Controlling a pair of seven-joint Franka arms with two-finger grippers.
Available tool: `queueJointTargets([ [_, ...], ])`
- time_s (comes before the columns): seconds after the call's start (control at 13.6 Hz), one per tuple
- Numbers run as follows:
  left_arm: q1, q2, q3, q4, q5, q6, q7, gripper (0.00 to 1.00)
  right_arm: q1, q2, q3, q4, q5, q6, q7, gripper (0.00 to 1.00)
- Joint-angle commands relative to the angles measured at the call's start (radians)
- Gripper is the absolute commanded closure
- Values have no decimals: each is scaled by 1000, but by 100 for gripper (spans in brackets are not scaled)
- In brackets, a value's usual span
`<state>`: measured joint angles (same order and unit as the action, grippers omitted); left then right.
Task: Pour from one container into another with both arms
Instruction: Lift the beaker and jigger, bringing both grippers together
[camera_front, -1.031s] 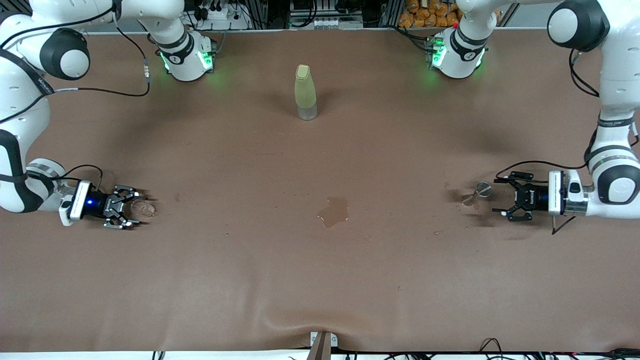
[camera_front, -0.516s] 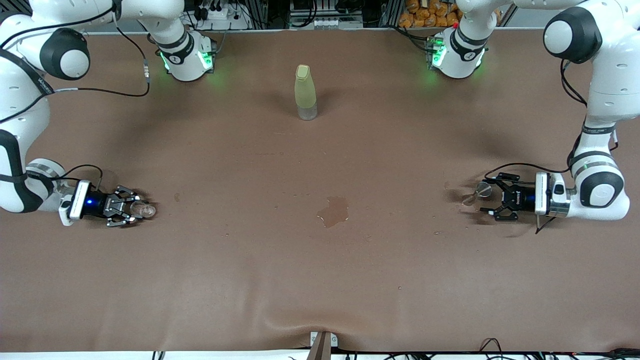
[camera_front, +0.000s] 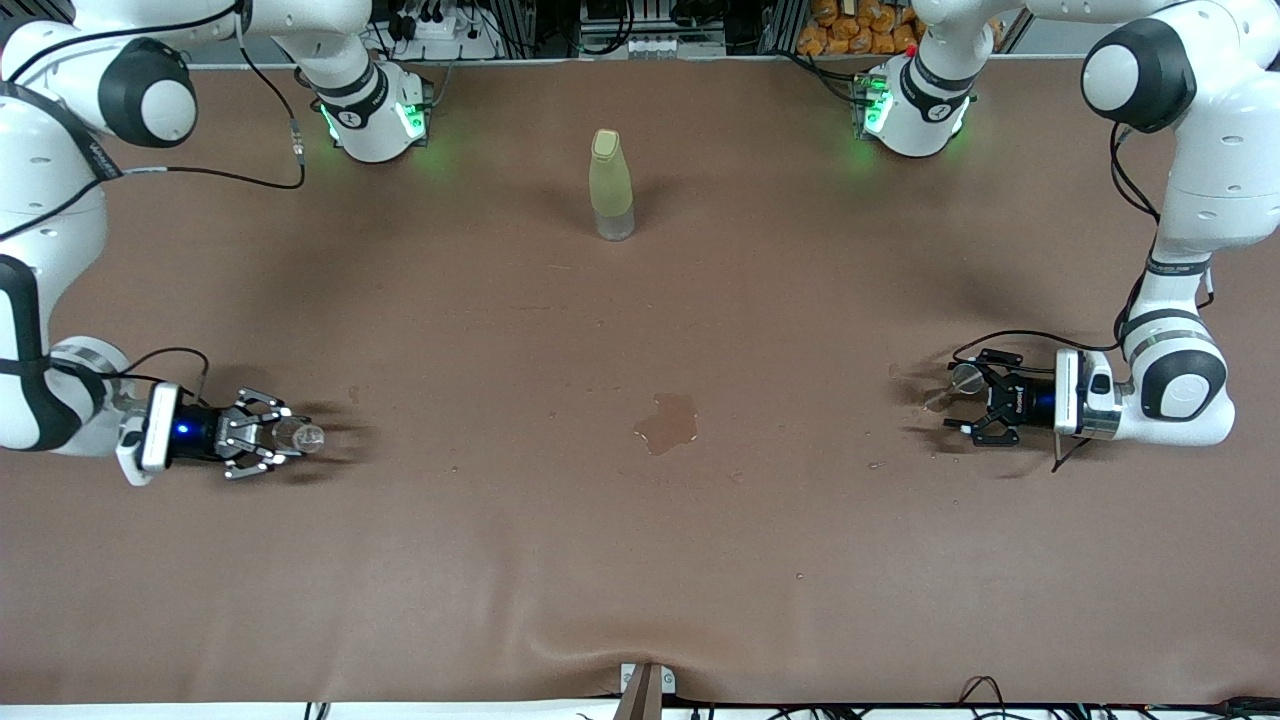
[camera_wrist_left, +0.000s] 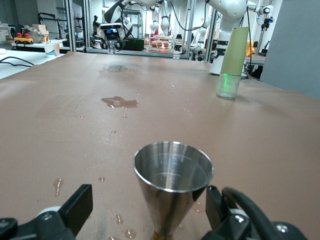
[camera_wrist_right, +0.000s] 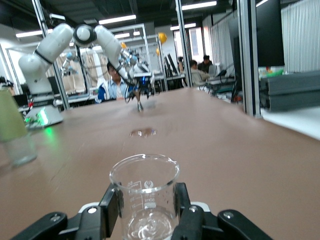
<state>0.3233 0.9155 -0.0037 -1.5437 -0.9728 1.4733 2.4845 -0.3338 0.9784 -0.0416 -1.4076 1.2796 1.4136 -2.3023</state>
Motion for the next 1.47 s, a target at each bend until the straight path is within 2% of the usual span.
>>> queueJointTargets([
  [0.0,11,28,1,14,-18,-19,19,2,79,-20,-4,-22,125,47,20,90],
  [0.07,13,28,1,14,-18,-18,16,10,117,-38,-4,-28,167,73,21,90],
  [0.29,13,32,2,14,-18,-18,14,21,195,-75,-3,-48,210,154,56,91],
  [0.44,14,32,4,14,-15,-18,11,32,248,-122,-3,-129,302,192,57,91],
  [0.59,16,31,5,14,-14,-16,7,44,286,-139,-3,-159,332,209,57,91],
  [0.66,16,31,8,14,-12,-16,7,52,308,-139,-3,-169,357,212,57,91],
  [0.88,16,19,13,16,-4,-11,4,94,364,-208,-3,-259,429,264,57,91],
  [0.96,16,16,14,17,-4,-11,4,100,381,-251,-3,-299,434,293,57,91],
  [1.25,7,-38,8,25,-3,-11,-42,100,423,-406,-1,-451,438,382,58,91],
  [1.4,-30,-82,4,36,-10,-11,-71,100,467,-463,-1,-522,501,424,58,91],
])
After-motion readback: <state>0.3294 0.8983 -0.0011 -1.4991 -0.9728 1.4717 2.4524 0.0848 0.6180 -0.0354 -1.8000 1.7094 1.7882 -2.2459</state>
